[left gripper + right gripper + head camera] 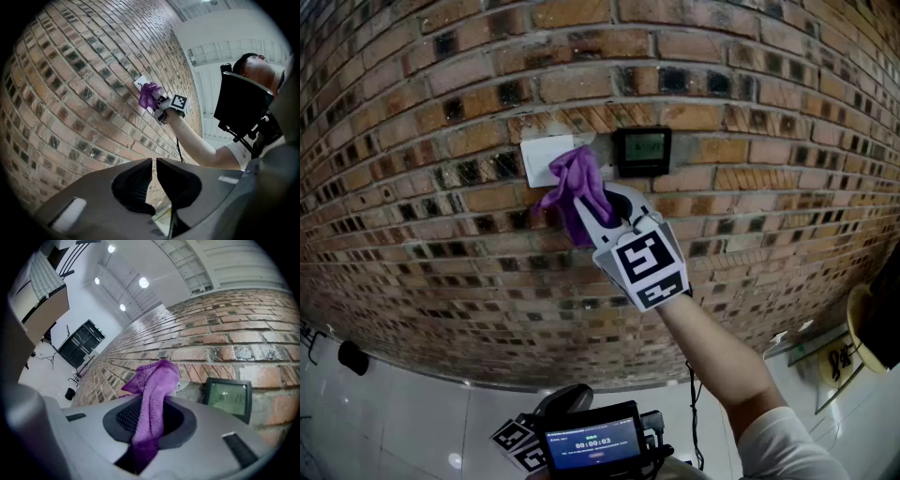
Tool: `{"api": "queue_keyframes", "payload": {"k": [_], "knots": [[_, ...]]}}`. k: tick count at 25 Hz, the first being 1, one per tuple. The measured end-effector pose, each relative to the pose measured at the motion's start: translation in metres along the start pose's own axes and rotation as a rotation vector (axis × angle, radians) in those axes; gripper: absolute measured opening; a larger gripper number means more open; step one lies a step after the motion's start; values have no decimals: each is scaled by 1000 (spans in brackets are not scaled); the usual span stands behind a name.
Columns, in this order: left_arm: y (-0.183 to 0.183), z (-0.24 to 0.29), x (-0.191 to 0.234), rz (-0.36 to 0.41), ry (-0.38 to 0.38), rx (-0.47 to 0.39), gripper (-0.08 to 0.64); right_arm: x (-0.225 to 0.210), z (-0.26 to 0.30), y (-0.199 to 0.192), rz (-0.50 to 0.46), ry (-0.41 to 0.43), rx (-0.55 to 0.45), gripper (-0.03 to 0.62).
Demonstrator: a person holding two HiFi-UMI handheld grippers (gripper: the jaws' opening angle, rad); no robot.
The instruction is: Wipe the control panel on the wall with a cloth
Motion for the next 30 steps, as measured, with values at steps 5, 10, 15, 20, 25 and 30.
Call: {"api": "queue_keyframes", "payload": {"k": [5,10,15,20,25,30], "knots": [[1,-2,-4,8,3,-8,32,-2,24,8,-48,-5,2,80],[2,-6,-8,15,12,-21,32,-12,31,10,-77,-19,19,80],[1,-4,-7,31,9,-36,32,-27,21,13,-96,-52,16,80],[-2,0,-13,17,-11,-12,32,-42,1,12,-110,-96,16,80],[-3,9,-19,11,-42,-2,32,-61,-16,12,-121,-141,23,80],[-9,15,-19,13,-59,3,32,-76,-33,14,-131,-172,18,80]]}}
Point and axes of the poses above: the fingertips, and each gripper's own axes: z forward along the fingers, x to its left, y out of its top, the point moved 7 cm from there along -z, backward along the fingers, and after that the axes turned 11 degrees about z, right-handed, at the moved point
